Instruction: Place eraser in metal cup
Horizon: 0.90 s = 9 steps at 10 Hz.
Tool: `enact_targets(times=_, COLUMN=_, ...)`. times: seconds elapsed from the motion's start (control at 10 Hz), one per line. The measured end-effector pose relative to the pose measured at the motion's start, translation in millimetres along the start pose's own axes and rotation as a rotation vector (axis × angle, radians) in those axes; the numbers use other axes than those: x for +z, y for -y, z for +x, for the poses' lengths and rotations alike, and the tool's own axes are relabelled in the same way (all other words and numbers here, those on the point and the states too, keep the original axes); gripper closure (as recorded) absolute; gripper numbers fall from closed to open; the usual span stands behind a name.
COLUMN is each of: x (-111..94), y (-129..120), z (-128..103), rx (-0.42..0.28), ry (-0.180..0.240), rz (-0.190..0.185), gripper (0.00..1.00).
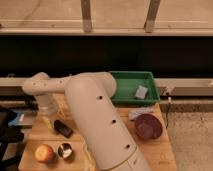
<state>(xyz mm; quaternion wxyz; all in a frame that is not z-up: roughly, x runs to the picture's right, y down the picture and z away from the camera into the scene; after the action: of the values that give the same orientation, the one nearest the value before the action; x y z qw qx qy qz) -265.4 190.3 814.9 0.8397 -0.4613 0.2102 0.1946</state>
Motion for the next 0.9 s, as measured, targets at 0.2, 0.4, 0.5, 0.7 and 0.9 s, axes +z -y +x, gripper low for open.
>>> enact_targets(times=0.2, x=8.7, y=-5.3, z=-7.0, rx=-0.01, ry=-0.013, rz=-0.015, gripper=0.4)
enact_targets(times=0.4, x=14.8, y=-8.2, z=-11.8, rx=-0.012, ry=-0.025, rz=-0.025, gripper=0.42)
enact_targets(times=0.5, x=16.3, y=-7.4, z=-13.0, rx=-0.001, ry=-0.04, rz=-0.024, gripper=0.47)
enact_targets(times=0.7, x=16.1, y=-8.2, z=-14.3, rx=0.004, ry=-0.053, rz=-0.021, gripper=0.67)
enact_targets(times=0.9, x=14.3, y=-8.1, z=-15.6, rx=0.004, ry=-0.048, rz=-0.023, gripper=0.87)
